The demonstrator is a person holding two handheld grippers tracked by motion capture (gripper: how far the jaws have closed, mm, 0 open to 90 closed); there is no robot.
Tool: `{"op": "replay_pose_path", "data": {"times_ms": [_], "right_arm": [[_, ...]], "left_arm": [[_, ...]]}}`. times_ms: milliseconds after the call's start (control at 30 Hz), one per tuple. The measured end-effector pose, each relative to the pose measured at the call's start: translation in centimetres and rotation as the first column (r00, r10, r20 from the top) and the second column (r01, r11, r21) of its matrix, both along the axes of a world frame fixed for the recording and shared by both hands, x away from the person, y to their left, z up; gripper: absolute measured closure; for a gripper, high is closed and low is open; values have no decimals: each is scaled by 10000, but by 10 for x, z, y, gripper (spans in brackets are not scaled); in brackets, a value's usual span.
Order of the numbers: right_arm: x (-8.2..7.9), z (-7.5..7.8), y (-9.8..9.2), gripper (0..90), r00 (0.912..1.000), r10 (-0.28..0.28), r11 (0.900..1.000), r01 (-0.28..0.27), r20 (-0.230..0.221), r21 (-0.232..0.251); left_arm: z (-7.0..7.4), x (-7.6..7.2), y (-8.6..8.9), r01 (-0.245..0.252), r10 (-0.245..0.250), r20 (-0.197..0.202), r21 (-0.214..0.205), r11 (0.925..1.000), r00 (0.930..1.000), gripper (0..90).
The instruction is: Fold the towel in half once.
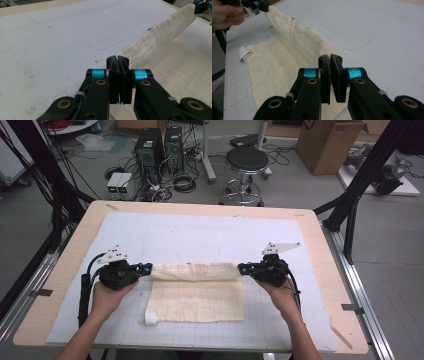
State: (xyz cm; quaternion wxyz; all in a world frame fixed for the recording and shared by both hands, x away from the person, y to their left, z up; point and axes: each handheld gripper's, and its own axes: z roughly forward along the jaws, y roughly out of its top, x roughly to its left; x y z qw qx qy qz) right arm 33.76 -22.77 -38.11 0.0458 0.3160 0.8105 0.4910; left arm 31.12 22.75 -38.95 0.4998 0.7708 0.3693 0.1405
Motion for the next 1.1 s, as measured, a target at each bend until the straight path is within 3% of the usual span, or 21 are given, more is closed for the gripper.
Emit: {"op": "replay_pose_path", "data": {"times_ms": [333, 700, 1100], "right_arm": [[-8, 0, 0, 866, 9999, 73, 10000, -73, 112, -5], [-19, -1, -1, 866, 9996, 185, 9997, -189, 215, 154], [-31, -5, -4, 866, 9994, 233, 9995, -238, 254, 185]], "left_arm": [[-5, -6, 6, 23, -23, -174, -29, 10000, 9998, 876], [-3, -16, 8, 171, -179, -165, -487, 9987, 9997, 876], [-8, -27, 8, 328, -335, -202, -313, 9990, 9992, 876]]}}
